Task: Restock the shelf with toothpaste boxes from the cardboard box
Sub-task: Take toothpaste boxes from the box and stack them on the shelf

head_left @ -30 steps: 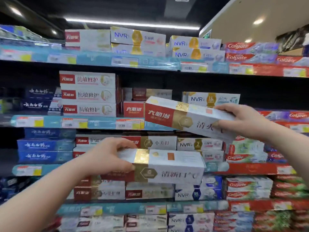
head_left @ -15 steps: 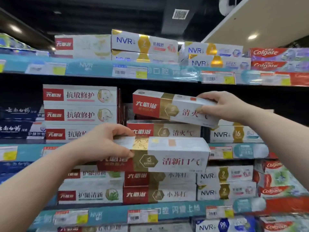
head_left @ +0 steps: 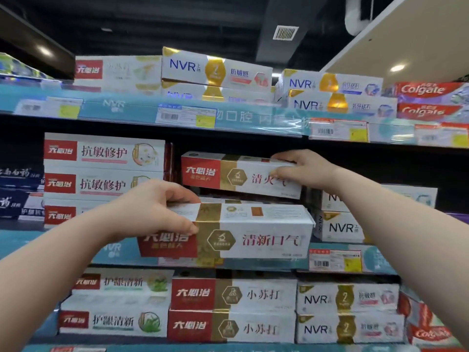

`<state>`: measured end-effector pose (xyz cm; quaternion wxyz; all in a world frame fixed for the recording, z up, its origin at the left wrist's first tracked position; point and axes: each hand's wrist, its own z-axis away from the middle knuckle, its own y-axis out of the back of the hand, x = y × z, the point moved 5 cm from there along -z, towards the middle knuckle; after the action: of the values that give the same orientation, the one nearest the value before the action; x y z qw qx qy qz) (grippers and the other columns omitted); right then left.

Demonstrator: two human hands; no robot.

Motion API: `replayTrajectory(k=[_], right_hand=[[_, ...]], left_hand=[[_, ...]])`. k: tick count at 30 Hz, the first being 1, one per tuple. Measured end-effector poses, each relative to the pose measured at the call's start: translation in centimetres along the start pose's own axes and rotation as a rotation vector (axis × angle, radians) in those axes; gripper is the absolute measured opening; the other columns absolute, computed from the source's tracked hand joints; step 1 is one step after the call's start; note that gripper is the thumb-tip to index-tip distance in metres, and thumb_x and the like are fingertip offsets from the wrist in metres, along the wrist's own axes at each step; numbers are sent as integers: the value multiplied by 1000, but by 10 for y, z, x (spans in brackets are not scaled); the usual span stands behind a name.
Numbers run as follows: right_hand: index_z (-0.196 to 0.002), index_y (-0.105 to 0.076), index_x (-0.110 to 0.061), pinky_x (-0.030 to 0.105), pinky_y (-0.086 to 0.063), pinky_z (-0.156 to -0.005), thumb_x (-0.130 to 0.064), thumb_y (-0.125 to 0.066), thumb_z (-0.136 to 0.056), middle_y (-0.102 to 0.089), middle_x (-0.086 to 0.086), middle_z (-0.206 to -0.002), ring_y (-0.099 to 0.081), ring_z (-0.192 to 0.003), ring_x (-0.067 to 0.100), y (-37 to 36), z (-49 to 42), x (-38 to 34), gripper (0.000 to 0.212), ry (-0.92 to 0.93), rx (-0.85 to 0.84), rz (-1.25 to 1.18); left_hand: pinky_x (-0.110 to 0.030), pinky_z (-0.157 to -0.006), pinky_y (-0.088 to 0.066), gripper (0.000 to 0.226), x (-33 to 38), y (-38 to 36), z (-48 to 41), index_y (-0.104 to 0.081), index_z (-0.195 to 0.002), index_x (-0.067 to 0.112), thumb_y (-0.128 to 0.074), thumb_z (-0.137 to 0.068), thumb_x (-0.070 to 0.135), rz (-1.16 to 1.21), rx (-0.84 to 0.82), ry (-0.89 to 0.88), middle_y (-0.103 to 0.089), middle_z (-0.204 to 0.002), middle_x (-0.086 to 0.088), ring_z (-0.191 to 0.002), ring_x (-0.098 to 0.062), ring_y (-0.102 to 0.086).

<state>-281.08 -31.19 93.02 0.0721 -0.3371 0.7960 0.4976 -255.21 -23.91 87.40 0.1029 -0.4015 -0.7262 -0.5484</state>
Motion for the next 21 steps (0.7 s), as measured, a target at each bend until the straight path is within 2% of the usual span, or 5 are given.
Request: replayTrajectory(k=[4,11,15,18,21], right_hand=[[-132,-50,-18,30,-43,-102,-32,-66,-81,-54,1,-132,-55,-115,16,2,-16,11,55,-7,-37,-40],[-128,-51,-31,33,-40,-103,-42,-63,-80,-57,-3,-126,-55,-110,16,-1,-30,21,51,-86,-210,25],[-134,-43,-30,31,-46,-94,-43,-58,-84,-61,-3,-118,-59,-103,15,-9,-31,26,54,-162,-355,114],[-139,-37,-26,24,-49,-83,-36,-57,-87,-60,-1,-121,-58,-102,12,-13,-29,24,56,-183,-426,110],[-141,-33,-25,31,-45,-97,-35,-55,-88,-55,1,-130,-54,-115,16,-14,-30,24,58,-190,-439,124]], left_hand=[[-10,-53,-49,36,9,-8,-9,-60,-88,40,-79,-66,18,-11,6,6,-69,-90,9,-74,1,-67],[-6,-57,-45,39,6,-17,-15,-59,-88,42,-81,-62,24,-78,1,11,-69,-90,13,-76,6,-64],[-10,-61,-49,37,4,-17,-15,-58,-85,42,-81,-63,23,-73,-9,15,-69,-91,12,-77,5,-65],[-12,-63,-50,37,2,-15,-15,-57,-84,43,-81,-63,23,-71,-1,15,-69,-92,12,-78,5,-65],[-14,-62,-51,40,-2,-14,-15,-60,-92,41,-81,-64,21,-69,-1,23,-70,-91,8,-76,1,-67]])
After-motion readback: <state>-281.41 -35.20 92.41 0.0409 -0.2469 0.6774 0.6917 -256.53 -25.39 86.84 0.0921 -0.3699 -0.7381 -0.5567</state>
